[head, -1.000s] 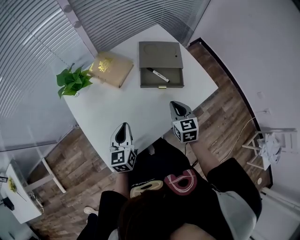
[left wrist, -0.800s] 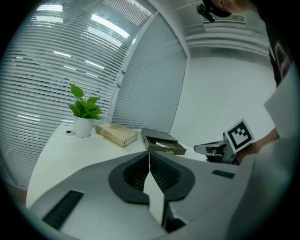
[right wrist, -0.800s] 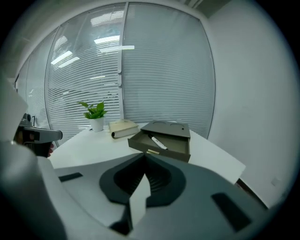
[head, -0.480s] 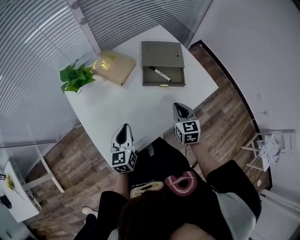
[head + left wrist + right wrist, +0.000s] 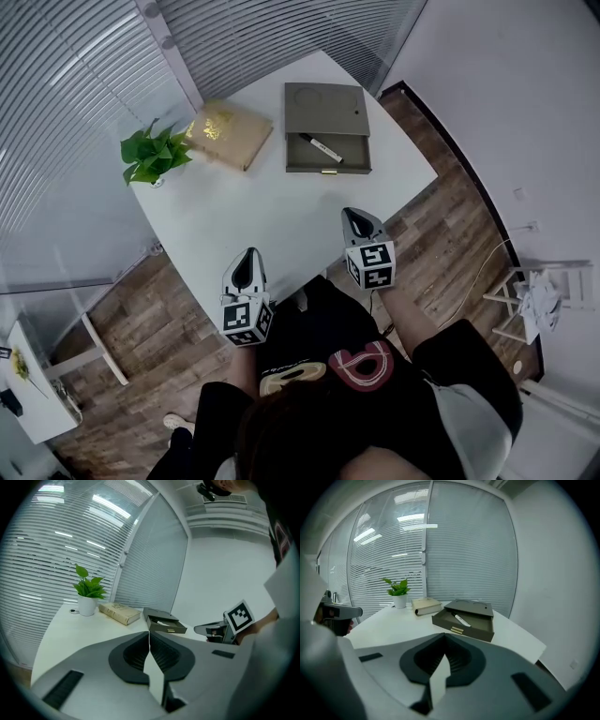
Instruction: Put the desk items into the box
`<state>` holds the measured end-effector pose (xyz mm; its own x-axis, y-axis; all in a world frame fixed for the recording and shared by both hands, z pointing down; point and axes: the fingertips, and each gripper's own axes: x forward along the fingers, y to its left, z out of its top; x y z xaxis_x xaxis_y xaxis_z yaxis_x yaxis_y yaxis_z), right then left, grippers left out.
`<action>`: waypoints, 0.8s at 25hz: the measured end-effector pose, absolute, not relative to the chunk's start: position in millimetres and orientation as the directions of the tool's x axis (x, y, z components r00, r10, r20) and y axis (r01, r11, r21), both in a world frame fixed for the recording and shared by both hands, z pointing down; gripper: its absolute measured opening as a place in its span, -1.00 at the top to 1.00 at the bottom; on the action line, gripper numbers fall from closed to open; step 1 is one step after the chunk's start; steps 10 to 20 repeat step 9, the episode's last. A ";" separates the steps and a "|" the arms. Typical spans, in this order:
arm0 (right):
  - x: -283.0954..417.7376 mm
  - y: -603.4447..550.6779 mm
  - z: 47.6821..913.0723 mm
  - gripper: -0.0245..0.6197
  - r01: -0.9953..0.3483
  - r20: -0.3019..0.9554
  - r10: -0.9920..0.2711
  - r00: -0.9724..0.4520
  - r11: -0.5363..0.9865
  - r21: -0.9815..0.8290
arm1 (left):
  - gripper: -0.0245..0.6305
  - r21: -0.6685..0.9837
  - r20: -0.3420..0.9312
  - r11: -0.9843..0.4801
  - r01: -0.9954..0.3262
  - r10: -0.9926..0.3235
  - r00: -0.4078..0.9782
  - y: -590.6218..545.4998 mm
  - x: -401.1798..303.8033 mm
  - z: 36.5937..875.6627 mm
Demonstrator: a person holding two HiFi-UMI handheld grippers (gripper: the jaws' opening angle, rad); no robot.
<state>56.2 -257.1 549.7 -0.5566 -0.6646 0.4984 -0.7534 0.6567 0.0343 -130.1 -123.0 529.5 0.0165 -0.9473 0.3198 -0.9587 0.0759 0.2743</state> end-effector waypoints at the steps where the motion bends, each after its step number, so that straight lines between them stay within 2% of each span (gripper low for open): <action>1: 55.3 -257.2 551.0 0.90 -0.751 0.501 -0.661 -0.558 0.660 0.033 | 0.87 0.274 0.321 0.078 -0.959 -0.947 0.015 -123.2 -130.5 530.0; 20: 42.9 -257.9 558.3 0.90 -0.719 0.523 -0.620 -0.585 0.695 0.020 | 0.87 0.263 0.335 0.095 -0.960 -0.942 -0.001 -128.7 -137.7 529.1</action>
